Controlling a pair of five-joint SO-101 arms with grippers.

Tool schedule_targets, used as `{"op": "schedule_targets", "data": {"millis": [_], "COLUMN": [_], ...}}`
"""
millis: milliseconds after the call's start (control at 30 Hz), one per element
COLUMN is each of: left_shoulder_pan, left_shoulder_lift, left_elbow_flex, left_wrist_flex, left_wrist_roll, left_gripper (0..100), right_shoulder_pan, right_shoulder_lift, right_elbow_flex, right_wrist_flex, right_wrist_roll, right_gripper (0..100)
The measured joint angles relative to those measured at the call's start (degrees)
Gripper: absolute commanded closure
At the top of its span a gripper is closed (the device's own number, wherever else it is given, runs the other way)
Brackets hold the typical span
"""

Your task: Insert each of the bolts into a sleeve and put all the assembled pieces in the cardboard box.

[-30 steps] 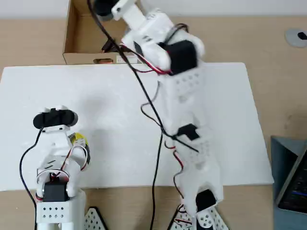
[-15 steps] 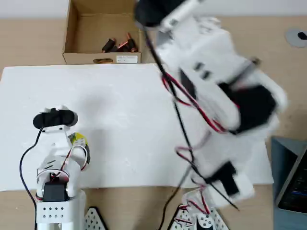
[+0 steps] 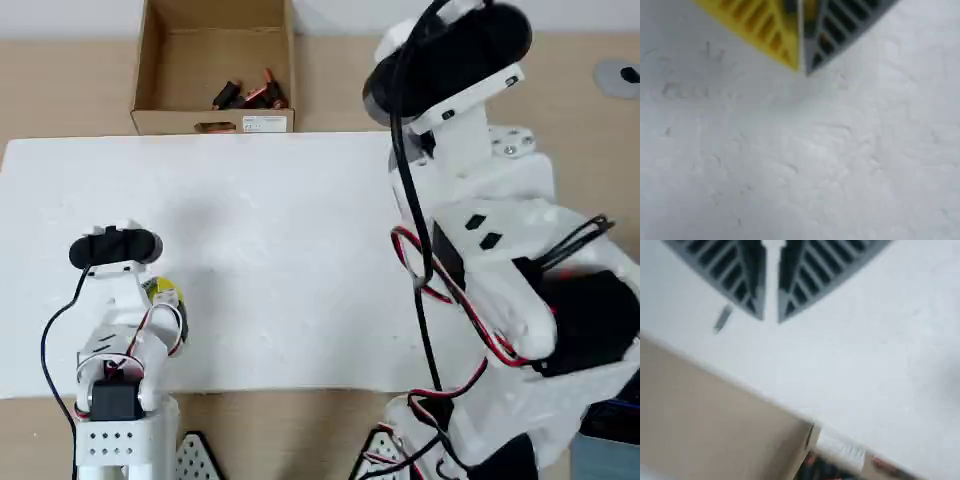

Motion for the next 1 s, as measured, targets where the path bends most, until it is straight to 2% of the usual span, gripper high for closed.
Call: {"op": "schedule_targets", "data": {"millis": [200,333,700,1000], "left_shoulder_pan": [0.00,0.00,0.00,0.00], "left_shoulder_lift": [0.00,0.00,0.00,0.00], "left_elbow_flex": [0.00,0.00,0.00,0.00], "left_wrist_flex": [0.00,0.00,0.00,0.00], "left_wrist_roll": [0.00,0.00,0.00,0.00], "left_gripper": [100,100,100,100], "right_shoulder_pan": [0.09,0.09,4.66,9.05], "right_shoulder_lift": [-6.95,-15.03,-39.65,-53.27], "right_elbow_flex": [14.15,27.25,68.92,94.33], "right_wrist_flex": [-0.53,-4.48,-21.54,-34.11], "right_wrist_roll": [-7.47,-10.29,-10.46,-7.21], "right_gripper": [98.9,98.9,98.9,98.9]}}
